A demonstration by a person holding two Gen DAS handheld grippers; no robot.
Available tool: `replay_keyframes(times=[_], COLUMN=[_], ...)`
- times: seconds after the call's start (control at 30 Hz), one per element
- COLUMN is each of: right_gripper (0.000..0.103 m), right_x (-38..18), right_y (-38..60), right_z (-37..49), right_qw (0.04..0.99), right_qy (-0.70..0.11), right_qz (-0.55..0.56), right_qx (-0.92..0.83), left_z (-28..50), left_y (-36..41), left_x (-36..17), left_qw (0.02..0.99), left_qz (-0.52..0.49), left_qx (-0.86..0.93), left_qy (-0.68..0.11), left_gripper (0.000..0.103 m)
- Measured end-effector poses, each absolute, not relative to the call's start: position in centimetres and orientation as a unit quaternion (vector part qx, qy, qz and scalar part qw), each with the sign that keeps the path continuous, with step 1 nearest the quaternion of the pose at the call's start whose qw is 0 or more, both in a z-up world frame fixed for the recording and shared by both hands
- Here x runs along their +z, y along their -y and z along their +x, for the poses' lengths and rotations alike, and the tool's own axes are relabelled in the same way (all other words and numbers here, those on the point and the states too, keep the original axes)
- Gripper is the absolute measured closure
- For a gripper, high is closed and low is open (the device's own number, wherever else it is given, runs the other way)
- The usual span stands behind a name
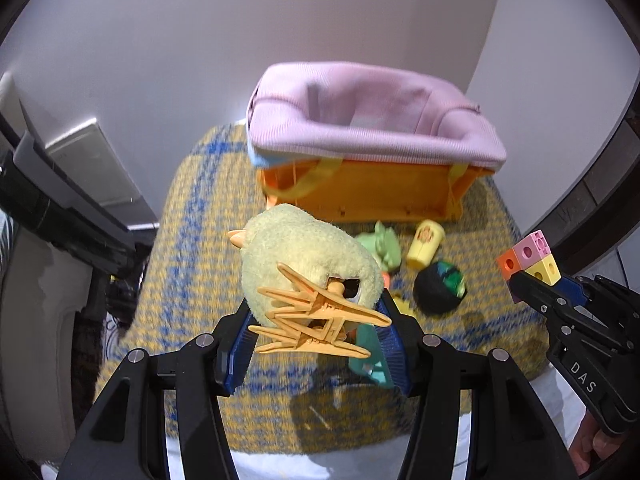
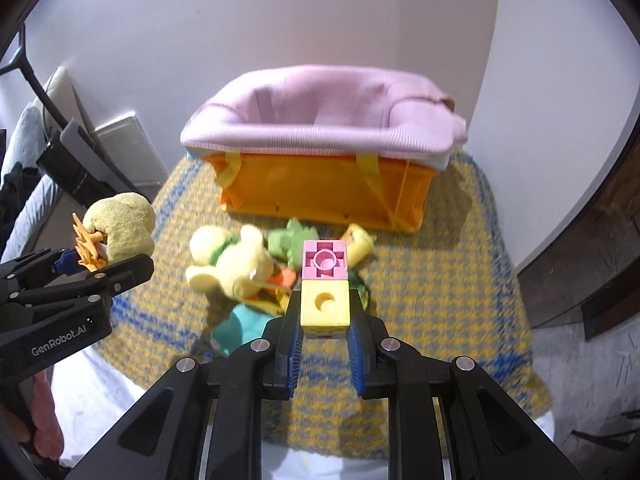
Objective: Organize objects
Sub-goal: 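Lift the chick and block and carry both over the pink-lined basket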
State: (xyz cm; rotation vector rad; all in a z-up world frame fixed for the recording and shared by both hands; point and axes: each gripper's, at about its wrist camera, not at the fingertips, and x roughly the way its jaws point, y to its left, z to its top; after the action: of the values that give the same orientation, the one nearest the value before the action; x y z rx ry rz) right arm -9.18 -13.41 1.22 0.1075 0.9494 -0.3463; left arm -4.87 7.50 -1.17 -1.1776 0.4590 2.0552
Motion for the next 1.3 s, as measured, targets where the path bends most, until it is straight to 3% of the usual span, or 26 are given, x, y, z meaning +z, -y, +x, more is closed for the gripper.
replay_keyframes(times=[0.47, 1.3], right_gripper=[0.083, 0.083], right_x=[5.7, 7.5], right_y=[15.3, 19.5], right_z=[-6.2, 2.1], right_qw=[0.892, 0.902], right_qy=[-0.416, -0.393], right_qz=[0.021, 0.014], right_qx=[-0.175, -0.18], left_z=[-7.3, -12.4], left_y=[-10.8, -17.4], left_x=[3.2, 3.6], left_qw=[0.382, 0.413], left_qz=[-0.418, -0.392], left_qx=[0.805, 0.798], left_qy=[-0.177, -0.198], left_gripper=[0.048, 0.048])
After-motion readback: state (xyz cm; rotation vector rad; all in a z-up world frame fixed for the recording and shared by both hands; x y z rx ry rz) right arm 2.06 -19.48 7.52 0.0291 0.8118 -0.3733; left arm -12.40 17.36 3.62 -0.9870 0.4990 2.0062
